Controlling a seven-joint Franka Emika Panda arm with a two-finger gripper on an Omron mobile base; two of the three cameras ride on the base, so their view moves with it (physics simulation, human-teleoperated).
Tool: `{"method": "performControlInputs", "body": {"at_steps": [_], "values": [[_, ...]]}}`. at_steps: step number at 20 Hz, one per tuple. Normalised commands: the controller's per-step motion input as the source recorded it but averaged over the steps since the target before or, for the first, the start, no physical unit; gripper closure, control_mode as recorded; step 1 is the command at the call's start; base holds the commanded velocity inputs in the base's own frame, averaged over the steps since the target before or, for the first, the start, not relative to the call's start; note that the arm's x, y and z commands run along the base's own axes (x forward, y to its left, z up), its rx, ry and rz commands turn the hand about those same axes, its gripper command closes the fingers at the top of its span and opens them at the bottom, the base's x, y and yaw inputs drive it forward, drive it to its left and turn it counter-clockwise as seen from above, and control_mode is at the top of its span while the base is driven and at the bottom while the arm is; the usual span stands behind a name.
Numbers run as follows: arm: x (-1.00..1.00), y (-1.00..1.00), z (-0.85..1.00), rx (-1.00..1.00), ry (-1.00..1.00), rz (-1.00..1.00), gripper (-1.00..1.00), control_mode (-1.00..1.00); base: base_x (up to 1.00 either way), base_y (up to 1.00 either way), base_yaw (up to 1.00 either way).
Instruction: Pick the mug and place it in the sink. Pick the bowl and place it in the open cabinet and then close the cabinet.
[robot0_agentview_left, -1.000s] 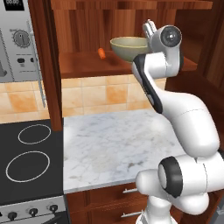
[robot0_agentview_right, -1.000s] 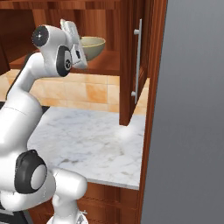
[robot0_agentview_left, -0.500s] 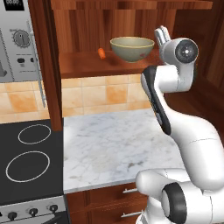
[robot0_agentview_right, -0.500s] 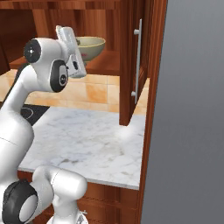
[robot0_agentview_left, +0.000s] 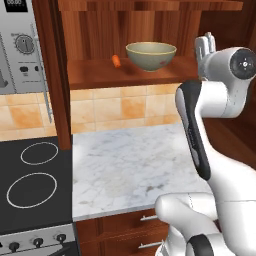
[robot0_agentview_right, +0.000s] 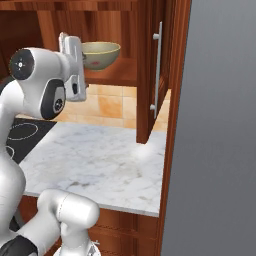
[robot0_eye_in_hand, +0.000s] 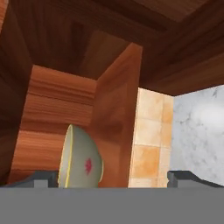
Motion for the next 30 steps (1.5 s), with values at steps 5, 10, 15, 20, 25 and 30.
{"method": "performControlInputs", "body": {"at_steps": [5,10,15,20,25,30], "values": [[-0.66,-0.02,-0.12,0.12,0.18,0.0,-1.0,-1.0,0.0,0.0,0.0],[-0.87,-0.01,-0.01,0.0,-0.03,0.0,-1.0,-1.0,0.0,0.0,0.0],[-0.82,-0.06,-0.42,0.0,-0.17,0.0,-1.0,-1.0,0.0,0.0,0.0],[-0.47,-0.02,-0.25,0.0,-0.1,0.0,-1.0,-1.0,0.0,0.0,0.0],[-0.25,-0.07,-0.05,0.0,-0.06,0.0,-1.0,-1.0,0.0,0.0,0.0],[-0.32,-0.22,0.01,0.0,-0.17,-0.01,-1.0,-1.0,0.0,0.0,0.0]]}}
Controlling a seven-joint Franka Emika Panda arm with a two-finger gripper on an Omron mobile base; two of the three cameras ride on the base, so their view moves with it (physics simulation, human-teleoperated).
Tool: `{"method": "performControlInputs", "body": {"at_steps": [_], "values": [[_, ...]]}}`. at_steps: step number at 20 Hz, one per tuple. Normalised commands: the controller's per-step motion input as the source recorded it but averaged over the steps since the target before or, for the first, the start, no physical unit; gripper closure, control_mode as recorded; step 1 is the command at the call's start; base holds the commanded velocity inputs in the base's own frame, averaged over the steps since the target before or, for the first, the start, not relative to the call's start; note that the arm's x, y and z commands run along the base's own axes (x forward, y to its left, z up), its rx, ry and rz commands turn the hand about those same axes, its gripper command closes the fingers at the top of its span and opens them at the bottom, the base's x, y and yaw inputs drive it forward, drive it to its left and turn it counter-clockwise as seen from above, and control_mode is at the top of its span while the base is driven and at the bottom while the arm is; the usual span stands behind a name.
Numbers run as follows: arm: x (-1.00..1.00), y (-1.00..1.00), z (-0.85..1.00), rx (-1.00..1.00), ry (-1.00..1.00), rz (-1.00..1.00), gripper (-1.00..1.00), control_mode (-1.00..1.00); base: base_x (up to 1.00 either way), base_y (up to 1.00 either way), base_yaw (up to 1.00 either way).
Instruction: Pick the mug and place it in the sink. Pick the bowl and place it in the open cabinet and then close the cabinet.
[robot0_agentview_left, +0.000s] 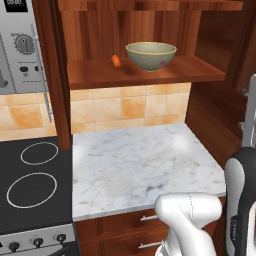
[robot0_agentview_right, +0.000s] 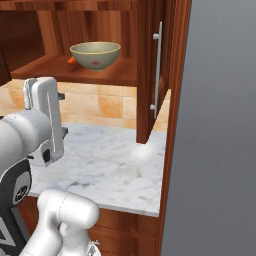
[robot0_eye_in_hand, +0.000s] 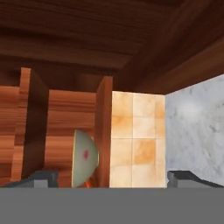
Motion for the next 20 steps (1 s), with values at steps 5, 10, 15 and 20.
{"method": "performControlInputs", "body": {"at_steps": [5,10,15,20], "values": [[-0.4,-0.14,0.06,0.0,-0.21,-0.09,-1.0,-1.0,0.0,0.0,0.0],[-0.22,-0.37,0.0,0.03,-0.03,-0.09,-1.0,-1.0,0.0,0.0,0.0],[-0.28,-0.46,0.0,0.05,-0.01,-0.03,-1.0,-1.0,0.0,0.0,0.0],[-0.29,-0.32,0.0,0.02,-0.02,-0.01,-1.0,-1.0,0.0,0.0,0.0]]}}
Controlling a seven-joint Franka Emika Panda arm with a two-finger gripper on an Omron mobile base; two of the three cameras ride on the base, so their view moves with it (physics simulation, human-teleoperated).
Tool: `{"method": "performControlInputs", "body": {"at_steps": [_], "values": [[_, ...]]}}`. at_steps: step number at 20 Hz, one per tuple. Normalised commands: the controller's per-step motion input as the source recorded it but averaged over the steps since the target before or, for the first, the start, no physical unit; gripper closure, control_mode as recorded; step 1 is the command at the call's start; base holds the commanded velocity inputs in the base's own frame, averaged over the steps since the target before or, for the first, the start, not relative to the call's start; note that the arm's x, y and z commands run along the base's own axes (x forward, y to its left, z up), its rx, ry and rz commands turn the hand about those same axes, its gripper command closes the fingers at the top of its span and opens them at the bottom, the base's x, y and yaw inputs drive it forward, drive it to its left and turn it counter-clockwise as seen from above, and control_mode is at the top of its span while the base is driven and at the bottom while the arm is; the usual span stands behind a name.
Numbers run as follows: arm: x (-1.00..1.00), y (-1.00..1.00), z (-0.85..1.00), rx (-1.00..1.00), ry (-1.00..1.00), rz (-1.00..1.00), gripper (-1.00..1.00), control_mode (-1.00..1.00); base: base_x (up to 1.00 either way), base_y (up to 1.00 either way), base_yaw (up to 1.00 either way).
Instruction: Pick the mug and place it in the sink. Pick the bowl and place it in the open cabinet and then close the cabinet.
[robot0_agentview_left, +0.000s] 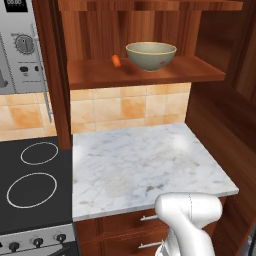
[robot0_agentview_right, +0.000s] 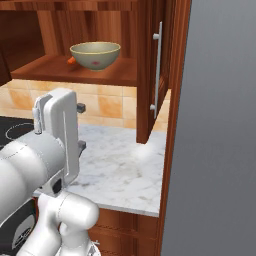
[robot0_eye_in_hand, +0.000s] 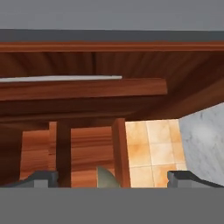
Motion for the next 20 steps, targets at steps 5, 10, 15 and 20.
{"method": "performControlInputs", "body": {"at_steps": [5,10,15,20], "values": [[-0.07,-0.38,0.0,0.02,-0.02,0.0,-1.0,-1.0,0.0,0.0,0.0],[-0.05,-0.46,0.0,0.04,0.0,0.0,-1.0,-1.0,0.0,0.0,0.0],[-0.09,-0.39,-0.06,0.02,0.0,0.0,-1.0,-1.0,0.0,0.0,0.0],[-0.03,-0.11,-0.38,0.0,0.0,0.0,-1.0,-1.0,0.0,0.0,0.0]]}}
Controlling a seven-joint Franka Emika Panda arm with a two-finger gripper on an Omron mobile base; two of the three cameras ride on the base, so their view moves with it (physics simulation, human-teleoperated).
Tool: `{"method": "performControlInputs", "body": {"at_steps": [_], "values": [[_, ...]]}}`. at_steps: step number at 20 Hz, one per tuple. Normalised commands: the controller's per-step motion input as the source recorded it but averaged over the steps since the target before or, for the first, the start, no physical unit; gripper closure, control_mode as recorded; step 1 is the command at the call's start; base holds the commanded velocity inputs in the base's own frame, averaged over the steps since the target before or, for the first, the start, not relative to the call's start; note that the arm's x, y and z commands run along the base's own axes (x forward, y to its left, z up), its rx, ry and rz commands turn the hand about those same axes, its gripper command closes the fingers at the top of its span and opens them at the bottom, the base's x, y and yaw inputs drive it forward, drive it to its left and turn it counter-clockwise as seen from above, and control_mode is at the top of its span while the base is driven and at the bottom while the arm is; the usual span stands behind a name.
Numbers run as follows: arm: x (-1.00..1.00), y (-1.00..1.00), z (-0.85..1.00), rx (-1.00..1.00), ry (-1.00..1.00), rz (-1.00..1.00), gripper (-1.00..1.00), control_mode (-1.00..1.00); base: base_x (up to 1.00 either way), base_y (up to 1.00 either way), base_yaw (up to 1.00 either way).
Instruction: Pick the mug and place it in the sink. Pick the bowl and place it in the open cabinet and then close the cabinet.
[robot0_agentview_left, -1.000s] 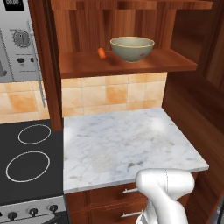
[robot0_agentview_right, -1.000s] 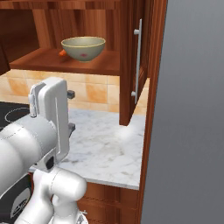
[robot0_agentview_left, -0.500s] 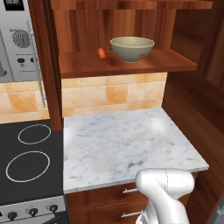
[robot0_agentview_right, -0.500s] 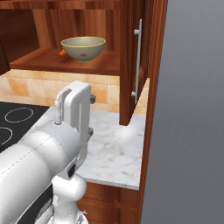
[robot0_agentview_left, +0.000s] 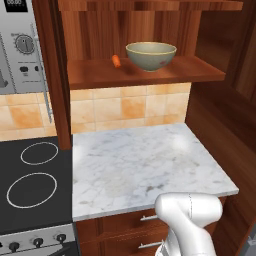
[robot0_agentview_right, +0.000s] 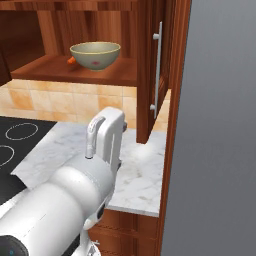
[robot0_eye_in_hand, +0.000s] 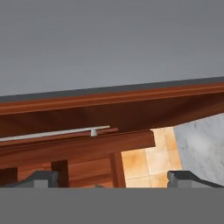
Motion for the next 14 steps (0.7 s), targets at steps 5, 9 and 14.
{"method": "performControlInputs", "body": {"at_steps": [5,9,14], "values": [[-0.01,-0.03,-0.26,0.0,0.0,0.0,-1.0,-1.0,0.0,0.0,0.0],[0.0,-0.23,0.0,0.01,0.0,0.0,-1.0,-1.0,0.0,0.0,0.0],[0.0,-0.25,0.0,0.02,0.0,0.0,-1.0,-1.0,0.0,0.0,0.0]]}}
